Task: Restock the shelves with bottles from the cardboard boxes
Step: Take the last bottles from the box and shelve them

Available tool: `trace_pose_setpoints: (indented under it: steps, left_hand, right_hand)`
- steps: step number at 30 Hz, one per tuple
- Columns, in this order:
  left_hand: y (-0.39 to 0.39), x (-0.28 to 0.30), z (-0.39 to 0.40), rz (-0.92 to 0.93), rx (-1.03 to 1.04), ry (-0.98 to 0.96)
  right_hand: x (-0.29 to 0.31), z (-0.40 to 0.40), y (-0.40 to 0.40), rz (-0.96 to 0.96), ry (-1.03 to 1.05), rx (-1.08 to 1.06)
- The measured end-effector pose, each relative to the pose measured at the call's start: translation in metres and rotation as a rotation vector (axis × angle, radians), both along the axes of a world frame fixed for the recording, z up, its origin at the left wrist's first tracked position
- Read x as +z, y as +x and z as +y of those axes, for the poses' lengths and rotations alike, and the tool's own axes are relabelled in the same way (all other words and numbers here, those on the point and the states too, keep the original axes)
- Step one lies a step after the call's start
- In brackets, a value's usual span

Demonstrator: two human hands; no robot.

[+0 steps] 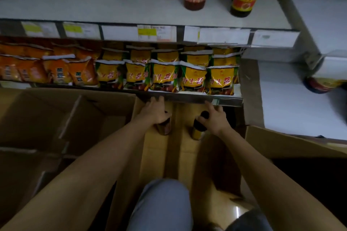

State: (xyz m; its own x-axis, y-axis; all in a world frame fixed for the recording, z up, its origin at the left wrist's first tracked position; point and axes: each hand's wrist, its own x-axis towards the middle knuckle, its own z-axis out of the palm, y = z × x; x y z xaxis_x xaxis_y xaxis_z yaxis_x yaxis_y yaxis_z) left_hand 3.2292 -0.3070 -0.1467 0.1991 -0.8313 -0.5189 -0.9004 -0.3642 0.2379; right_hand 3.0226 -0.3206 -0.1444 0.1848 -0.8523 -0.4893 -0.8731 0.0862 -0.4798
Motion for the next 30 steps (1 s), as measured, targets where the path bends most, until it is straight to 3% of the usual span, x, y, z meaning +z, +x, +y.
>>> trace_pose_setpoints:
  steps: [8, 21, 30]
  left_hand:
    - [-0.001, -0.039, -0.016, -0.184, -0.138, -0.003]
    - [0.006, -0.059, 0.004, -0.139, 0.002, -0.124]
    - [-0.017, -0.064, 0.026, -0.135, 0.000, -0.194]
  right_hand:
    - [-0.043, -0.005, 0.004, 0.090, -0.088, 0.057]
    - [-0.064, -0.003, 0.014, 0.279, -0.203, 0.049]
    - [-0.060, 0.009, 0.008, 0.194, -0.284, 0.009]
